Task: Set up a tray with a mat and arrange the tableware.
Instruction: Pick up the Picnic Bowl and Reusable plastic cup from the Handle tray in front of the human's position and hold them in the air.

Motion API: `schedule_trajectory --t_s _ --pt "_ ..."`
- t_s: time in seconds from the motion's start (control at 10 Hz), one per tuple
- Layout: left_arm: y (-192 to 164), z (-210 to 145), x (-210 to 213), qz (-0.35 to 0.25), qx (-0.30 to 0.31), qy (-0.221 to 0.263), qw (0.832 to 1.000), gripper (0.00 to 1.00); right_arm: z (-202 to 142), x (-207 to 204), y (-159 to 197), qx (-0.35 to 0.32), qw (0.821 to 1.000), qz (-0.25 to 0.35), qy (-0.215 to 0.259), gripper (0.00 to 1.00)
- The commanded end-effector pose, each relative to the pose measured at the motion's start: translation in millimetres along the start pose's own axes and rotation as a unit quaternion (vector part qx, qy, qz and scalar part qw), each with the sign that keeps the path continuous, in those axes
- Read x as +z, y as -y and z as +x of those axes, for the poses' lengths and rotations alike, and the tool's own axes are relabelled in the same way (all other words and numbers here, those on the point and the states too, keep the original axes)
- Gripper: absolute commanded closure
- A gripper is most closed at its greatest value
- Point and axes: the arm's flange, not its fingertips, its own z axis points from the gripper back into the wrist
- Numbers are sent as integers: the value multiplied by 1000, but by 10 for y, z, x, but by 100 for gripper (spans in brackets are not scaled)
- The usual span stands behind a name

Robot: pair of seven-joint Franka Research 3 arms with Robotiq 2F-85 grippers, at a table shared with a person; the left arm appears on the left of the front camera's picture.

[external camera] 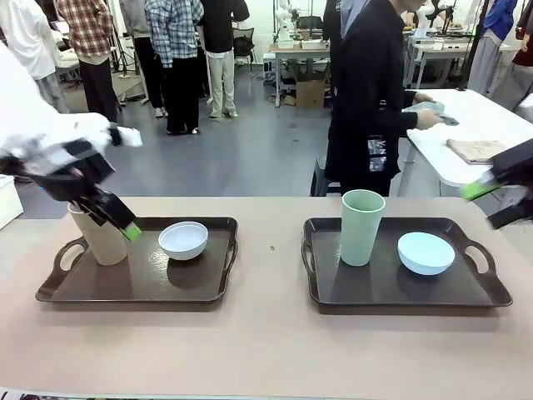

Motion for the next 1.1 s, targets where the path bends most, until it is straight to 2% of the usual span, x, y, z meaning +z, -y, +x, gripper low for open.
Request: schedule_trajectory --t_s 0.0,0.1,0.2,0.3,0.4,0.5,0.6,0.7,0.8,0.9,1.0 --pt "-650 -277 367 -221 130 91 962 0 -85 621 420 -46 983 171 36 0" --pt "-1085 -445 394 -298 206 134 922 0 -150 829 715 -67 977 194 56 0" --pt "-1320 -565 304 -301 256 205 895 0 -129 837 921 -149 972 90 158 0" --pt "-703 -344 348 -142 77 65 985 0 -241 786 453 -36 987 147 54 0" --pt "-703 -344 348 -142 77 65 985 0 -241 786 453 -36 987 147 54 0" --pt "-1178 -633 420 -200 131 109 965 0 -331 1022 826 -87 980 149 101 0" --pt "-1650 -670 686 -316 209 214 900 0 -224 1382 1024 -124 951 251 130 0" --pt "-2059 -908 781 -363 264 273 851 0 -302 1753 1305 -151 929 290 172 0" --pt "-2369 -1121 778 -405 303 294 811 0 -441 2045 1511 -162 911 314 214 0" --pt "-2545 -1275 660 -432 334 283 789 0 -581 2291 1710 -163 896 339 237 0" --pt "-2490 -1223 593 -432 329 233 807 0 -646 2266 1763 -158 908 324 211 0"
